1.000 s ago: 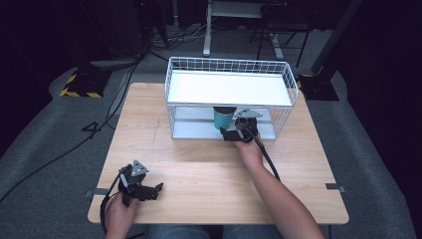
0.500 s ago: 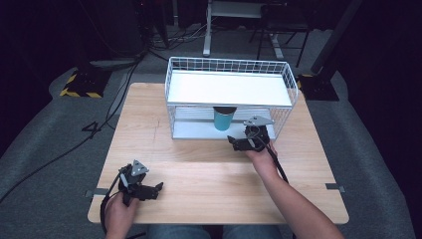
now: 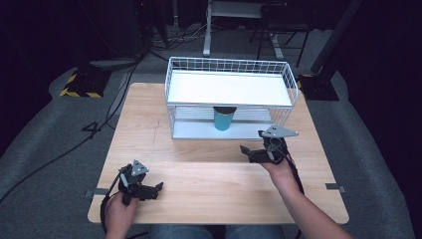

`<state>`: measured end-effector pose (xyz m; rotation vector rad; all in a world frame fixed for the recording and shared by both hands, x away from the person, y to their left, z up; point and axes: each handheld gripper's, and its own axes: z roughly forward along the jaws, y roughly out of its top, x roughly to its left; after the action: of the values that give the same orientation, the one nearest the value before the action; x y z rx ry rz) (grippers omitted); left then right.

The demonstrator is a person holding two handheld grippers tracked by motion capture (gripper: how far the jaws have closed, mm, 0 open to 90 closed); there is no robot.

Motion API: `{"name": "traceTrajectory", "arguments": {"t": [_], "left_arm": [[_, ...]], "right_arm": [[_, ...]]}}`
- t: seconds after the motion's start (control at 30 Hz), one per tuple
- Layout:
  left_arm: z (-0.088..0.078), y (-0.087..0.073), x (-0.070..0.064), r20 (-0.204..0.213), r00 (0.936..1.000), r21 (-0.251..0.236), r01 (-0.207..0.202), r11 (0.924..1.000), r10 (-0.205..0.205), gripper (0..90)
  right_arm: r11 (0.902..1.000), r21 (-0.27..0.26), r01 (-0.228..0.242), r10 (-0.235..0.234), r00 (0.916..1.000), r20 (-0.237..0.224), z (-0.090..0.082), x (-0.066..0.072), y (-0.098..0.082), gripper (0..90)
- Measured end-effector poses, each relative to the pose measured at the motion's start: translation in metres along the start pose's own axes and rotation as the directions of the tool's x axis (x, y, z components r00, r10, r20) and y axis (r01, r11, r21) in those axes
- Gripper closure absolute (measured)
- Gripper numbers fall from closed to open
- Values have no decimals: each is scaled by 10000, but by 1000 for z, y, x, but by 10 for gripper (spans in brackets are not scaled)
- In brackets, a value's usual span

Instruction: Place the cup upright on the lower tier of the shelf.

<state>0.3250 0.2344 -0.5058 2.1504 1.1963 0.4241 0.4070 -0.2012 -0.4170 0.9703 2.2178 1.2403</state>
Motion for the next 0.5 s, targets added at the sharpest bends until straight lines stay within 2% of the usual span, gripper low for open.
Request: {"name": "traceTrajectory", "arguments": {"t": [0.2, 0.3, 0.43, 0.5], "left_arm": [[0, 0, 0, 2, 10000, 1, -1, 10000, 1, 0], [0, 0, 0, -4, 10000, 0, 0, 10000, 0, 0], [0, 0, 0, -21, 10000, 5, -17, 10000, 17, 0], [0, 0, 0, -2, 10000, 1, 1, 10000, -1, 0]], "right_arm": [[10000, 96, -18, 19, 9999, -102, -23, -4, -13, 104], [9999, 122, 70, -68, 9998, -210, -38, -7, -21, 159], [9997, 119, 216, -214, 9997, -149, -55, -11, -33, 159], [9999, 45, 138, -137, 9997, -177, -62, -13, -40, 158]]}}
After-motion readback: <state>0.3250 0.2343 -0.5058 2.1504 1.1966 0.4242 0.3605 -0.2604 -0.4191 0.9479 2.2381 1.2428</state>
